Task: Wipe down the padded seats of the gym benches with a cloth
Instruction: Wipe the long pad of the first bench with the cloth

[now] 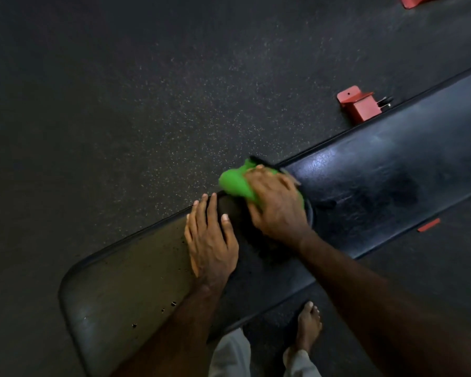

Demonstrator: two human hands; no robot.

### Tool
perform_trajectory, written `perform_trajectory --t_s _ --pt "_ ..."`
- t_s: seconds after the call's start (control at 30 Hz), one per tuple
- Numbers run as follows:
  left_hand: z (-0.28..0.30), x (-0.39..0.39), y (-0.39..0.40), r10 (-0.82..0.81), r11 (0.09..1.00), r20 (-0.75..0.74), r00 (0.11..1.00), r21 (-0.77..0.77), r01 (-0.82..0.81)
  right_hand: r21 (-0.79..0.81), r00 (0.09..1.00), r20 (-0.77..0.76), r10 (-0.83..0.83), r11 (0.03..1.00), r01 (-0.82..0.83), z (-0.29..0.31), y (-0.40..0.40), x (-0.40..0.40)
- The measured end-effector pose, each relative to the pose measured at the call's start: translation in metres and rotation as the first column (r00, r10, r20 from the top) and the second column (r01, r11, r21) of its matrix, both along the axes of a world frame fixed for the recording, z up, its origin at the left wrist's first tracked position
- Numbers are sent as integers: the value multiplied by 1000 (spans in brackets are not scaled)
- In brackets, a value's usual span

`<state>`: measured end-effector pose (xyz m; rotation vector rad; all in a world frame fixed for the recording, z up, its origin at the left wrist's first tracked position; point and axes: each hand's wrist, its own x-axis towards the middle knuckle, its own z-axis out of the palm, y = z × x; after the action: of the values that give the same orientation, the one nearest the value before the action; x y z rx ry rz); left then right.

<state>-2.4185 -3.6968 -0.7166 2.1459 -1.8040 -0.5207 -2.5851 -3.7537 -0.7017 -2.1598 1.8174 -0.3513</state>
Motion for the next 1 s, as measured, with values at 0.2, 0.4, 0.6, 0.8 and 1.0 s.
perform_trajectory --t_s 0.2,0.4,0.6,0.8,1.0 --pt "0 1 0 2 1000 -4 1000 5 -2 62 999 14 -46 997 45 1 -1 44" --pt "2 -1 0 -2 1000 0 1000 13 2 48 952 -5 -307 950 307 4 -26 11" --pt "-1 0 0 19 1000 -21 1000 -4 -19 34 990 39 135 990 -136 -2 11 27" --pt "-1 0 0 1 1000 -17 1000 5 -1 67 936 78 -344 938 339 2 25 44" --pt "2 1 0 6 1000 -52 999 -10 -6 38 998 33 -55 998 54 -5 47 10"
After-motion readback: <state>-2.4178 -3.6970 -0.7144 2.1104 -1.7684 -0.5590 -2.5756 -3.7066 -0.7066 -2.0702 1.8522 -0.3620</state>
